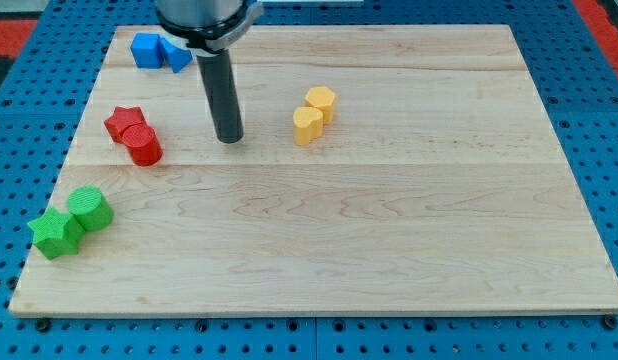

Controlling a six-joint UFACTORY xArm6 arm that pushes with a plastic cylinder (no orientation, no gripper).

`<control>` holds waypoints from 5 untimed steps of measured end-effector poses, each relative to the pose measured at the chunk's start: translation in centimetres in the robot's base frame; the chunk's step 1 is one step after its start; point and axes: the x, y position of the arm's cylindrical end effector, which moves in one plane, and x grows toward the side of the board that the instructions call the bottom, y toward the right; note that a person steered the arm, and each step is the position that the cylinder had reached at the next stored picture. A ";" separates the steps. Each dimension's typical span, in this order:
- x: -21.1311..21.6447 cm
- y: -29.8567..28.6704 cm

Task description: Separate yellow heart and yellow hexagon

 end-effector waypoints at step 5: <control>-6.1 12.0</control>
